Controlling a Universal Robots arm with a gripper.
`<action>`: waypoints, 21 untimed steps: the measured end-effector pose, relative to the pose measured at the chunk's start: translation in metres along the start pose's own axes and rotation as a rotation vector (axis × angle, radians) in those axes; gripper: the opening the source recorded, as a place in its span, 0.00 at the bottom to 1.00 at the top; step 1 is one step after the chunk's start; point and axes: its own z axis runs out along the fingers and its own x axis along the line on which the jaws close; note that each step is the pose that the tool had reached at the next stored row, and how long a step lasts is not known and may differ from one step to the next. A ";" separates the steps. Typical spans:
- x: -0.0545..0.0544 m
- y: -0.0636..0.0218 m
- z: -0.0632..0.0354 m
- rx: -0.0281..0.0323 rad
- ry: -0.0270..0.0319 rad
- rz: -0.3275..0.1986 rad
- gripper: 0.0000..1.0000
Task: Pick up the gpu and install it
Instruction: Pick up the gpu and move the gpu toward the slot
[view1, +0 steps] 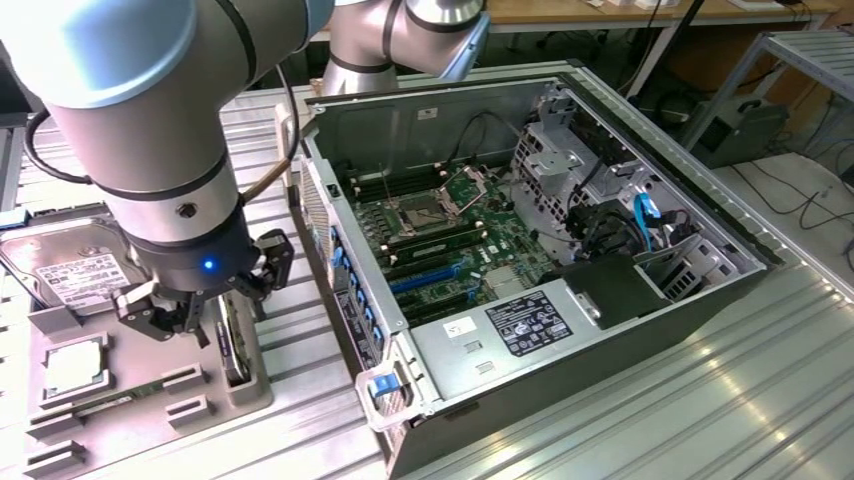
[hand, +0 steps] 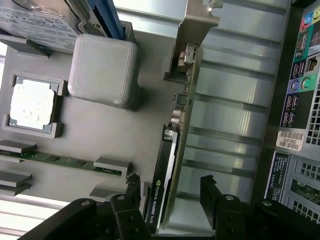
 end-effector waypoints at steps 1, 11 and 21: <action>0.001 0.0003 0.0005 0.0001 -0.0009 0.002 0.60; 0.001 0.0014 0.0037 0.0027 -0.0061 0.079 0.60; -0.002 0.0217 0.0113 0.0034 -0.0045 0.083 0.60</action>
